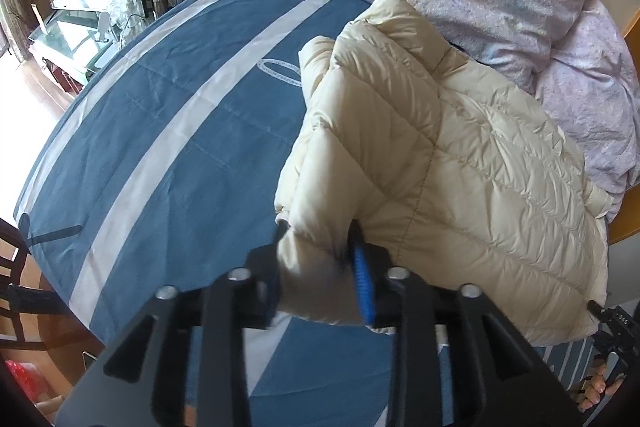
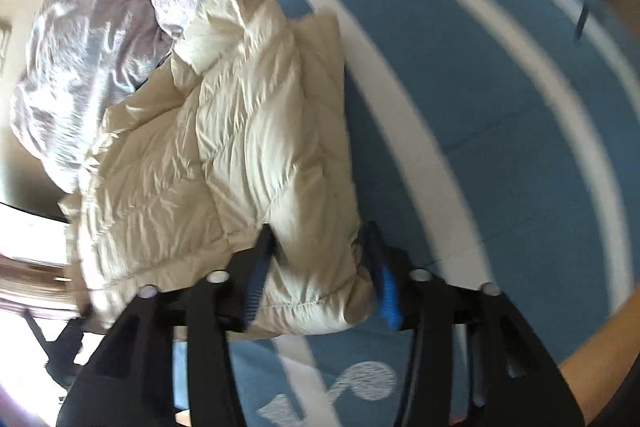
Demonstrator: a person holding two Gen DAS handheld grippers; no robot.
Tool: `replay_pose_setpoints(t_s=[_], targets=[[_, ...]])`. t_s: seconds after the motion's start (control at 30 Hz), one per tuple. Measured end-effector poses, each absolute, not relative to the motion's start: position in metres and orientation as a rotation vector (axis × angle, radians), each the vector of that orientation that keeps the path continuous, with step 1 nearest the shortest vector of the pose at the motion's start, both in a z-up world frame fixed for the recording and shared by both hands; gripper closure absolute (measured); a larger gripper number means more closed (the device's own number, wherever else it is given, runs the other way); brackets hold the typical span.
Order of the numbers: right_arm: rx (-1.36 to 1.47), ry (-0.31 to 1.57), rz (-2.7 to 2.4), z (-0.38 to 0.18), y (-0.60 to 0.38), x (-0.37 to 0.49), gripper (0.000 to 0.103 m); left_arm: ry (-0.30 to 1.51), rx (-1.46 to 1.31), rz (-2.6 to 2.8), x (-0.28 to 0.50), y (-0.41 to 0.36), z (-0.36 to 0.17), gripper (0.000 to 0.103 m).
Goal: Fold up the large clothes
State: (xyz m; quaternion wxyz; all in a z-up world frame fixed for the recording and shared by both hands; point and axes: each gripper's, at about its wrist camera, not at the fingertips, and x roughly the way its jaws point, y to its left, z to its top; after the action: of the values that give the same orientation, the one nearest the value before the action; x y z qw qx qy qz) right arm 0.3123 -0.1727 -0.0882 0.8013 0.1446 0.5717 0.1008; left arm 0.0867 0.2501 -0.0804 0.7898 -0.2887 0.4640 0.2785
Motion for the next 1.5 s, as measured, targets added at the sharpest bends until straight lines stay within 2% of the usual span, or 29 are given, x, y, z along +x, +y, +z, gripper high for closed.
replay_pose_setpoints(t_s=[0.03, 0.13, 0.27, 0.53, 0.67, 0.77, 1.23, 1.5], targets=[[0.266, 1.189, 0.186, -0.08, -0.171, 0.312, 0.039, 1.001, -0.62, 0.6, 0.086, 0.251, -0.081, 0.055], [0.183, 1.11, 0.138, -0.058, -0.165, 0.312, 0.037, 1.001, -0.619, 0.612, 0.086, 0.255, -0.079, 0.033], [0.131, 1.04, 0.174, -0.037, -0.146, 0.311, 0.037, 0.992, -0.653, 0.613, 0.084, 0.268, -0.076, 0.019], [0.001, 0.998, 0.409, -0.022, -0.035, 0.304, 0.038, 0.99, -0.676, 0.583, 0.094, 0.288, -0.072, 0.013], [-0.061, 1.0, 0.48, -0.033, 0.001, 0.289, 0.05, 1.0, -0.681, 0.568, 0.102, 0.294, -0.075, 0.013], [-0.107, 1.021, 0.506, -0.045, 0.021, 0.282, 0.054, 1.01, -0.68, 0.557, 0.107, 0.298, -0.078, 0.013], [-0.236, 1.095, 0.479, -0.102, 0.059, 0.283, 0.052, 1.044, -0.747, 0.531, 0.126, 0.322, -0.095, 0.007], [-0.238, 1.089, 0.471, -0.11, 0.06, 0.281, 0.052, 1.079, -0.813, 0.519, 0.142, 0.336, -0.112, 0.005]])
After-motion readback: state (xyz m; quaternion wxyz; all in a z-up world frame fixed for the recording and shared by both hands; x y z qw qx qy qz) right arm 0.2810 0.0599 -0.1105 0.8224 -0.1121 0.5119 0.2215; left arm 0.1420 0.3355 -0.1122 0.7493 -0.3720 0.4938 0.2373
